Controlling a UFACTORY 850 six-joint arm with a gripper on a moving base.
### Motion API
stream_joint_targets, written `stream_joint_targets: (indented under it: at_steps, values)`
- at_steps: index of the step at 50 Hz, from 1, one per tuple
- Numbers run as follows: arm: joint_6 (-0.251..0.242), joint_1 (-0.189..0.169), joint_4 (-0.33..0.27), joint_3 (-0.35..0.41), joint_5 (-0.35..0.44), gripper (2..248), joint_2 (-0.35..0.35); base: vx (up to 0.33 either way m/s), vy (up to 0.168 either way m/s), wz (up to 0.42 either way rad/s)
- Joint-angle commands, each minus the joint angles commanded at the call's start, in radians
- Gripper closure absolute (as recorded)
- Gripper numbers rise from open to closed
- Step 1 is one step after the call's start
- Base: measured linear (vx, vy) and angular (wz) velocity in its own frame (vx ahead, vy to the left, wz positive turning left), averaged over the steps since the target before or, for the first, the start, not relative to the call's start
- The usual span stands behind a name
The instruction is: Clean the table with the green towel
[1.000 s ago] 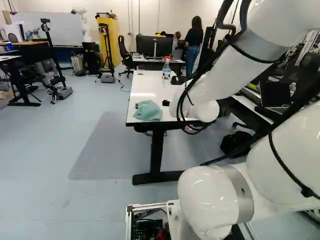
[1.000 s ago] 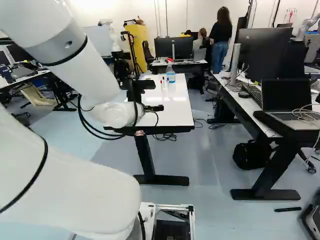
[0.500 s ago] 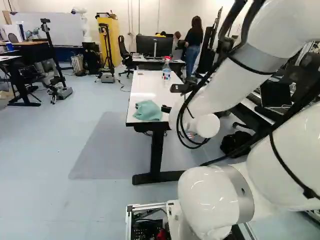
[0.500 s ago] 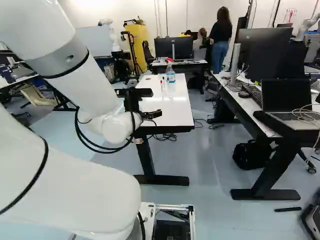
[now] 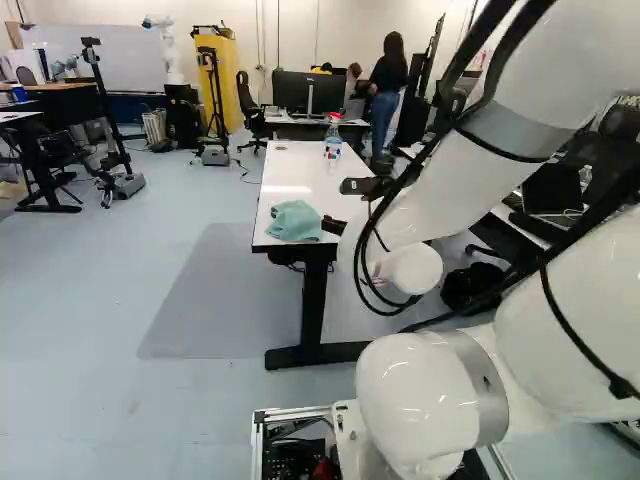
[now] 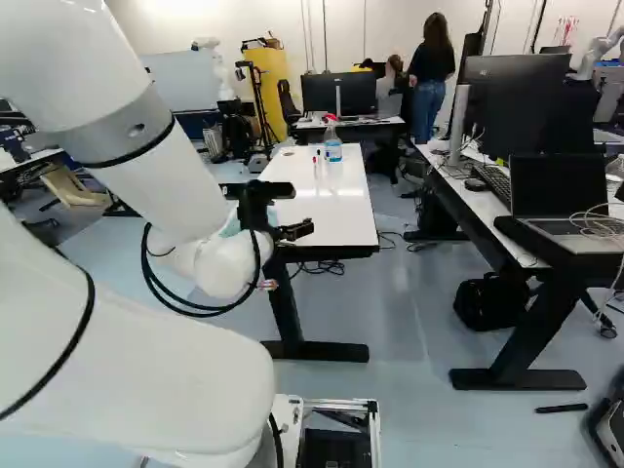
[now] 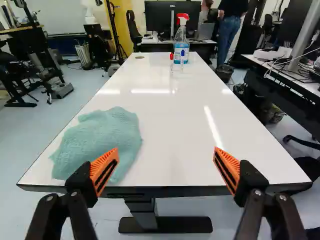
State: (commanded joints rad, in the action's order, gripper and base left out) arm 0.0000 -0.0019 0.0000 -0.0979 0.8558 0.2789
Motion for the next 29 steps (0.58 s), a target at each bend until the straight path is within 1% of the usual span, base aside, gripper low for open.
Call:
stream_joint_targets:
  at_steps: [12, 29]
  values:
    - [0.000, 0.002, 0.000, 0.010, 0.015, 3, 0.000, 0.000, 0.000, 0.000]
    - [0.000, 0.002, 0.000, 0.011, 0.017, 3, 0.000, 0.000, 0.000, 0.000]
